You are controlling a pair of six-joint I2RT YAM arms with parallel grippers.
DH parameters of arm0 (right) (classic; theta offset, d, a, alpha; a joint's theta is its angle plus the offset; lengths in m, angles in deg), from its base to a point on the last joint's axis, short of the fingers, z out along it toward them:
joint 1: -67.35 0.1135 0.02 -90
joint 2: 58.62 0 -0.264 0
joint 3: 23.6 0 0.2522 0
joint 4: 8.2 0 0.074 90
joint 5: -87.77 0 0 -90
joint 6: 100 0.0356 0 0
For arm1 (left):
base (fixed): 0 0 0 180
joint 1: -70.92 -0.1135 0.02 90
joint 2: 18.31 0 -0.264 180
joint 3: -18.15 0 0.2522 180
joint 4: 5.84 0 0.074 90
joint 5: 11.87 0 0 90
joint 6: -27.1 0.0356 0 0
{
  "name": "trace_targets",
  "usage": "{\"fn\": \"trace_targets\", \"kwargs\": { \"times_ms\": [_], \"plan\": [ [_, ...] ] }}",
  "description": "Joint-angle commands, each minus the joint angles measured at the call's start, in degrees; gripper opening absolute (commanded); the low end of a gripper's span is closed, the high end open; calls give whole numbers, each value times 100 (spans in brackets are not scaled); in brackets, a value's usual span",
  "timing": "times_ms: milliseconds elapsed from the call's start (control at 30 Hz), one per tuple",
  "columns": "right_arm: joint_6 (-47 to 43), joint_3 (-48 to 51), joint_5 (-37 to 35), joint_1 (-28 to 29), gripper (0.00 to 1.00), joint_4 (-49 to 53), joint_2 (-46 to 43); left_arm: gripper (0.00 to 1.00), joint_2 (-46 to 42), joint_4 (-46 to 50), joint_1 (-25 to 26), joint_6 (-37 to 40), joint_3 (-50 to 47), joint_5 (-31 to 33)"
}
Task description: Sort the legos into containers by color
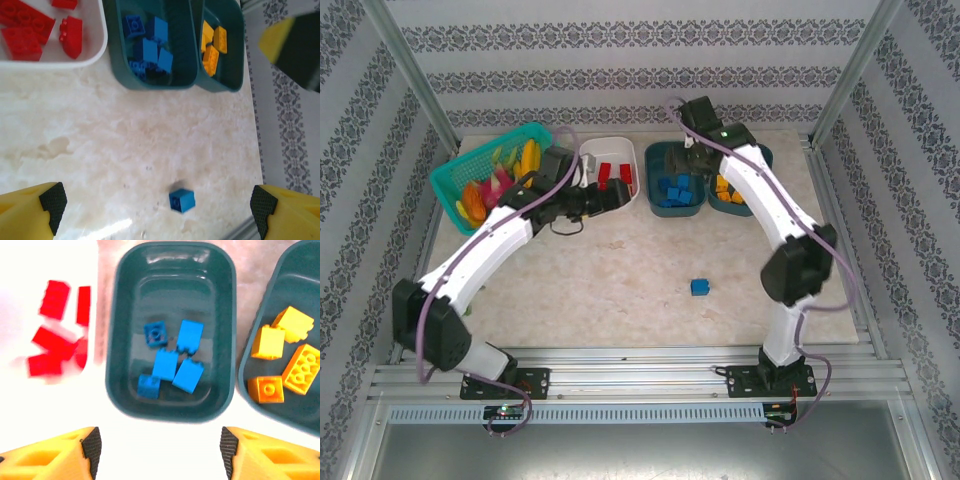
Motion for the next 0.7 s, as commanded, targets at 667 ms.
{"fn": "trace_targets", "kwargs": {
  "times_ms": [667],
  "plan": [
    [1295, 5344, 1025, 803, 81, -576, -1741, 96, -1840, 573, 983, 281, -2379, -43]
  ]
}}
